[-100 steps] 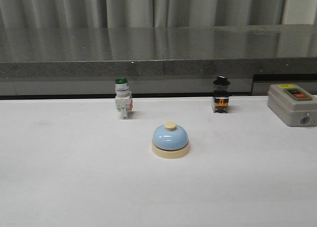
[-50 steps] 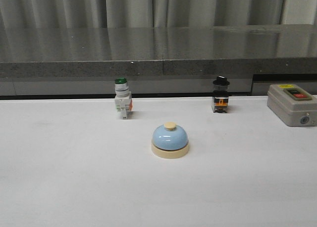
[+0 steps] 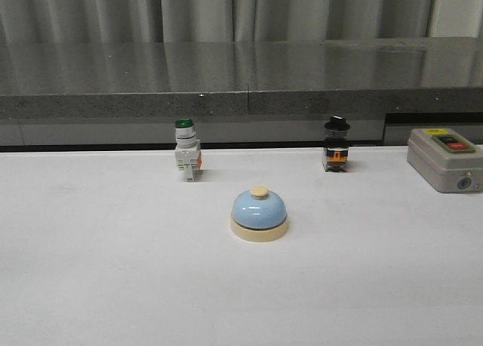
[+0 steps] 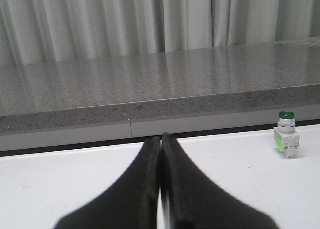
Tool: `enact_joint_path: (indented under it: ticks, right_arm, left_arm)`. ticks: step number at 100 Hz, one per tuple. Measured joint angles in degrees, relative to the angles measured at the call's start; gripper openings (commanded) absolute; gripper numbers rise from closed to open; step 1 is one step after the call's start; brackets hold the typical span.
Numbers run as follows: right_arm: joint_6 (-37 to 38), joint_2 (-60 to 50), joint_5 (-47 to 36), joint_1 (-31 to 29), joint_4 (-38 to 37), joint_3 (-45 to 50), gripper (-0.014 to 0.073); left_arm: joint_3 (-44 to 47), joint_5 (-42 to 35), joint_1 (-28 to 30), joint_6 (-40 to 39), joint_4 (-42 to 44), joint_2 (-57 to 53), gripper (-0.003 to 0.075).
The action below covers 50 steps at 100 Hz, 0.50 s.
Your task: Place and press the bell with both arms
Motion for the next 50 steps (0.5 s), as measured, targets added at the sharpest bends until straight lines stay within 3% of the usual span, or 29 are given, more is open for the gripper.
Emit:
enact_joint_path:
  ticks: [30, 50]
  right_arm:
    - [0.0, 0.0, -5.4, 0.0, 0.0, -0.1, -0.0060]
    - [0.0, 1.2, -1.2, 0.0, 0.1, -6.9, -0.0060]
  left_arm:
    - [0.0, 0.0, 0.0, 0.0, 0.0, 0.0, -0.0019]
    - [0.0, -0.1, 0.0, 0.0, 0.0, 0.0, -0.0020]
